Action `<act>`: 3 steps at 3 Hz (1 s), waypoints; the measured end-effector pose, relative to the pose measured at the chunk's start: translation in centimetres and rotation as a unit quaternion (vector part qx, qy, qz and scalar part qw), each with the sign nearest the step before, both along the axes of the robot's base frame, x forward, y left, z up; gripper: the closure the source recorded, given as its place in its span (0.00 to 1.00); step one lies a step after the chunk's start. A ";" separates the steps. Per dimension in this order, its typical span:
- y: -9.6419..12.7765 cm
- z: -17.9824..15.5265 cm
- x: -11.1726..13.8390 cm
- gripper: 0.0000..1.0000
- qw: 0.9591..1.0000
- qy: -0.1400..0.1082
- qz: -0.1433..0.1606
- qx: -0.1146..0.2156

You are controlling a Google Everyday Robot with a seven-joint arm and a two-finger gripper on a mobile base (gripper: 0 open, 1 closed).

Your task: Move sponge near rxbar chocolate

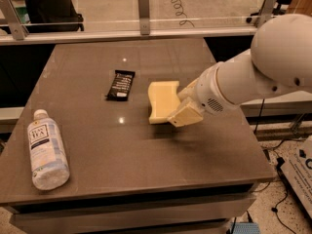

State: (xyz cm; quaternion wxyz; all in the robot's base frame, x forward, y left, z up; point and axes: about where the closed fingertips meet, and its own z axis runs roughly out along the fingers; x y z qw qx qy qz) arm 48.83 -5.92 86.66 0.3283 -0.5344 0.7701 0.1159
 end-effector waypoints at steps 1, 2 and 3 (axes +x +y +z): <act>0.0 0.0 0.0 1.00 1.000 0.000 0.000 0.000; -0.4 0.1 0.4 1.00 1.000 -0.005 -0.011 0.000; -1.9 -0.1 3.0 1.00 0.999 -0.012 -0.033 0.001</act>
Offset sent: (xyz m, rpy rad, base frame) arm 0.0108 -0.0120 -0.0009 0.0029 -0.0147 -0.0559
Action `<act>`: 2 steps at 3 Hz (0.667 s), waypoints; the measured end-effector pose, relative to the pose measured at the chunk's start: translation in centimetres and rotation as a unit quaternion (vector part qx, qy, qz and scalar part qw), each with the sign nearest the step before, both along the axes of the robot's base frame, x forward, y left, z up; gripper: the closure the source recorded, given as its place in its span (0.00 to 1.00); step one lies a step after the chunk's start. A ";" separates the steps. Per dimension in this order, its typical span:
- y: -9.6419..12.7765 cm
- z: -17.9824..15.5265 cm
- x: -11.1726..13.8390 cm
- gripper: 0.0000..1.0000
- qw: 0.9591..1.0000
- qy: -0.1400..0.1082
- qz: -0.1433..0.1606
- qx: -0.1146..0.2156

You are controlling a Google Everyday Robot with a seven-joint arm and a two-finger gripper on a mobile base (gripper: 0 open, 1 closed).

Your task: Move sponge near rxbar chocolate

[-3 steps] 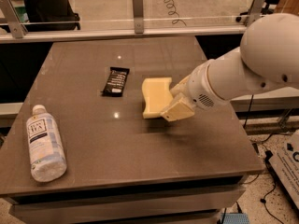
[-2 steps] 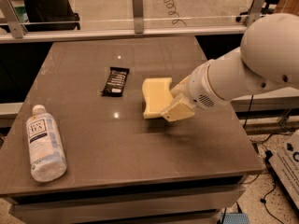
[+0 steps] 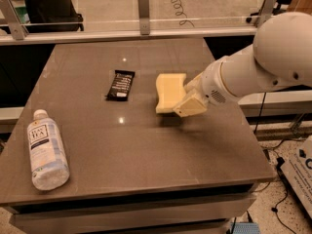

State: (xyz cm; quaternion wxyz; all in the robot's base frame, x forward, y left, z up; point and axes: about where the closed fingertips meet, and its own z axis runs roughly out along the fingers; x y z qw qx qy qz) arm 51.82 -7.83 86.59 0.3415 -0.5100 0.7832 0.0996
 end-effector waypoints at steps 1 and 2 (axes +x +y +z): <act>-1.4 -0.5 3.5 1.00 1.000 0.002 -0.008 0.000; -1.5 -0.9 6.4 1.00 1.000 0.009 -0.002 0.013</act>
Offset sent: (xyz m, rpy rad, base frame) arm 0.1021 -0.0178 -0.0161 0.0611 0.0392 0.0036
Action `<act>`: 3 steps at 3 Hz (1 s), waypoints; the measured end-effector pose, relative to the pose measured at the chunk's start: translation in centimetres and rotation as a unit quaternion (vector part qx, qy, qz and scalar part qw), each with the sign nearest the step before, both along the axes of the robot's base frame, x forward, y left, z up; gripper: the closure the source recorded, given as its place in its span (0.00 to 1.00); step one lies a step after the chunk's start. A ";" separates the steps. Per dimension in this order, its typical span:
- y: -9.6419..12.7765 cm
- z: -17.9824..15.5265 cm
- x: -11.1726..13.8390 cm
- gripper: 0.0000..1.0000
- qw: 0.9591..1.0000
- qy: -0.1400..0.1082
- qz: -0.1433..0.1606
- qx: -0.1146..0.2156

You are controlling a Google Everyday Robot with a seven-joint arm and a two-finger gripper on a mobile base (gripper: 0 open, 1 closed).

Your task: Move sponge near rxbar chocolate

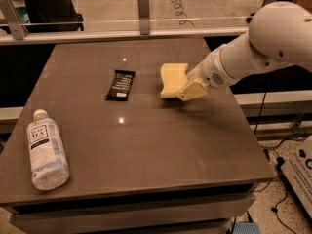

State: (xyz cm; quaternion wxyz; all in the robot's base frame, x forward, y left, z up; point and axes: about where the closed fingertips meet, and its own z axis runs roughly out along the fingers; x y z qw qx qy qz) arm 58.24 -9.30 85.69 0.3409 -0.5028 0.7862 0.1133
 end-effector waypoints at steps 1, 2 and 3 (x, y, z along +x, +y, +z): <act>1.9 -0.1 2.2 1.00 1.000 0.004 0.026 0.009; 3.9 -1.0 3.7 1.00 0.999 0.013 0.048 0.018; 5.4 -1.9 4.9 1.00 0.998 0.021 0.062 0.026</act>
Offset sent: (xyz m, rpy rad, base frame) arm 0.0569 0.0607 -0.0193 0.0602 0.0475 0.1429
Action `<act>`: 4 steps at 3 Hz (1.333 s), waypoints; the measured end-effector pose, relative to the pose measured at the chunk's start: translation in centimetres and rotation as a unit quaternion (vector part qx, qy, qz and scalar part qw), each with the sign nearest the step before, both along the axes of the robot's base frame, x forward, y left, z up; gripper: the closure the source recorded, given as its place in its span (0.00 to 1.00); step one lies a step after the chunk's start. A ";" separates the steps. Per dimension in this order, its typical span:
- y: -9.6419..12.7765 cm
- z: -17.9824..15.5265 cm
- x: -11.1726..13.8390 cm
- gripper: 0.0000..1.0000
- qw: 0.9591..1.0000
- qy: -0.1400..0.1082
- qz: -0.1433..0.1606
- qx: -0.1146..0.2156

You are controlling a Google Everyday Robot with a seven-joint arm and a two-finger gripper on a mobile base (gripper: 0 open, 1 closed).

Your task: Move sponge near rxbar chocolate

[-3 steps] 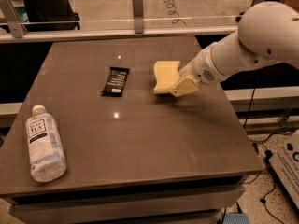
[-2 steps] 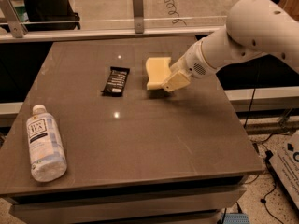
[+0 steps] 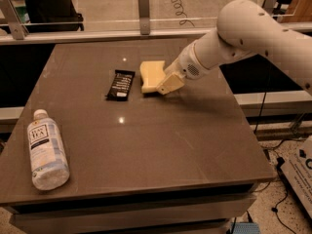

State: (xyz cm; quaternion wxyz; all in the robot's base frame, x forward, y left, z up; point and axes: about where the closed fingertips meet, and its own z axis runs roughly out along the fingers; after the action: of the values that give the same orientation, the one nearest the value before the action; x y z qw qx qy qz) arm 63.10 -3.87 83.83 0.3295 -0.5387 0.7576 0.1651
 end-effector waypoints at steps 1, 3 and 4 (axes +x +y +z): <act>1.1 -0.5 0.6 1.00 1.000 0.005 0.010 0.007; 2.6 -1.0 0.7 0.83 0.999 0.020 0.031 0.016; 2.9 -0.9 0.6 0.59 0.999 0.024 0.038 0.017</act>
Offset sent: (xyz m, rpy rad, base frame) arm 0.0103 0.0234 -0.0090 0.0421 0.0385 0.0598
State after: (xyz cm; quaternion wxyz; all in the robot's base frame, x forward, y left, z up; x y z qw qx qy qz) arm 63.68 -0.94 82.95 0.3144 -0.5574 0.7410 0.2033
